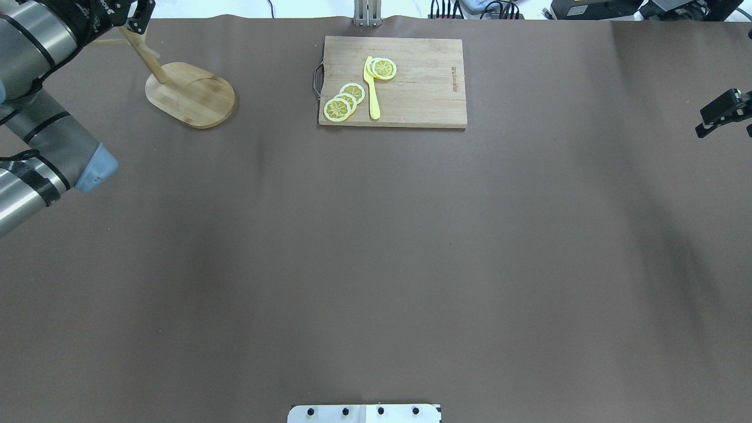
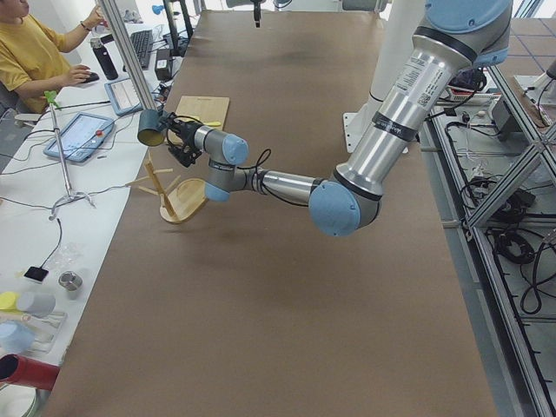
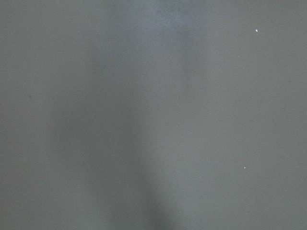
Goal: Hang cup on storage rack
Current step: 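Hook the mug handle onto a peg of the wooden stand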
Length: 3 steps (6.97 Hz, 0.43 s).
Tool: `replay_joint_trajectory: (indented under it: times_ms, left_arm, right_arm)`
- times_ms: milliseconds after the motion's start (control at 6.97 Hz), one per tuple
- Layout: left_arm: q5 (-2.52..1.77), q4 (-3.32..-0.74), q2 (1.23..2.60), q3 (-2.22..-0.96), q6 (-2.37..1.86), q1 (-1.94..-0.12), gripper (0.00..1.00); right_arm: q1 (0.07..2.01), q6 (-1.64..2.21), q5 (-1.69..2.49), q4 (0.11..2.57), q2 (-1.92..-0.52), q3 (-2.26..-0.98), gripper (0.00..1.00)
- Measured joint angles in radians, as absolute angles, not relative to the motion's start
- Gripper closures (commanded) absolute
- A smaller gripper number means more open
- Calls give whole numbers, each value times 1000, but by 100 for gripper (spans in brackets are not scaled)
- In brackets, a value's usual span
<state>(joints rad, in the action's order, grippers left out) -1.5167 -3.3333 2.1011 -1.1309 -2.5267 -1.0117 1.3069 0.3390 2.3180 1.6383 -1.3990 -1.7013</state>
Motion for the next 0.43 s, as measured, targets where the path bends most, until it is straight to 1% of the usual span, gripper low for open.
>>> replay_joint_trajectory:
  times_ms: [430]
  left_arm:
    - [-1501,-3355,2101,-1097,-2635,-1019,100]
  right_arm:
    - [1312,347,2317,1638,-1402,-1713,0]
